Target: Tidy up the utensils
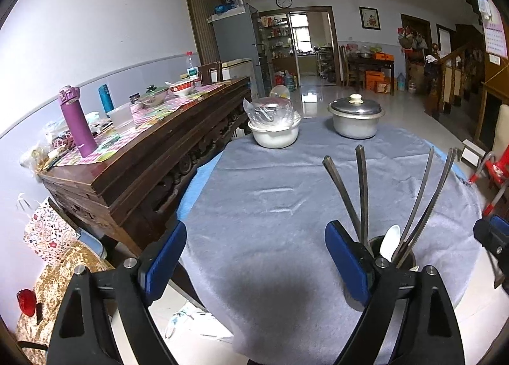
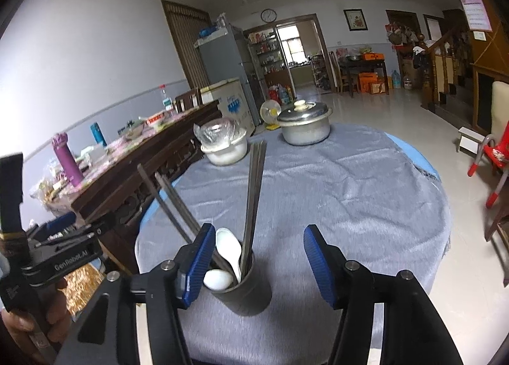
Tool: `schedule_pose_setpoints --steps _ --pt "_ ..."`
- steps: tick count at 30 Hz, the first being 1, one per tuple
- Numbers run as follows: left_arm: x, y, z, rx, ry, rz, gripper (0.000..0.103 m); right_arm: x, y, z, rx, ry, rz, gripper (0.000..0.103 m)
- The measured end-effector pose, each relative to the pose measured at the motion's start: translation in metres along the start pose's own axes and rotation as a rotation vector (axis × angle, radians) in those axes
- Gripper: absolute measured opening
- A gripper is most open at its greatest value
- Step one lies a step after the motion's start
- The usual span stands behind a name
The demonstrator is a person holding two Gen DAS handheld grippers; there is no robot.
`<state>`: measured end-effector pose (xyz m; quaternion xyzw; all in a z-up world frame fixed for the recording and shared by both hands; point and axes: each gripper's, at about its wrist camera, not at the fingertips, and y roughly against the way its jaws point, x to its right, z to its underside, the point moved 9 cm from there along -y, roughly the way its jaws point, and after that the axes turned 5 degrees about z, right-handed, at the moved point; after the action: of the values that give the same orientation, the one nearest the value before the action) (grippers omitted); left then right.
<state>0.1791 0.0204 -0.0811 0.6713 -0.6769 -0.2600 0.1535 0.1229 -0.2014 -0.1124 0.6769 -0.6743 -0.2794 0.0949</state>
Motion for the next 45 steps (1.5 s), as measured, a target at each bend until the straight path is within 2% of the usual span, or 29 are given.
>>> schedule_pose_setpoints --steps 11,17,25,45 --pt "-0.007 0.029 0.003 0.027 0.007 -0.014 0.089 -0.002 0.013 0.016 -0.075 -0.017 0.055 0.065" --pt "-0.01 0.051 0.002 0.059 0.008 -0.006 0.089 -0.012 0.031 0.021 -0.085 -0.027 0.059 0.069" --pt "-0.009 0.061 0.001 0.077 -0.001 0.004 0.089 -0.012 0.037 0.023 -0.098 -0.05 0.089 0.07" --pt "-0.023 0.061 0.011 0.052 0.024 0.004 0.089 -0.034 0.052 0.02 -0.039 0.009 0.108 0.07"
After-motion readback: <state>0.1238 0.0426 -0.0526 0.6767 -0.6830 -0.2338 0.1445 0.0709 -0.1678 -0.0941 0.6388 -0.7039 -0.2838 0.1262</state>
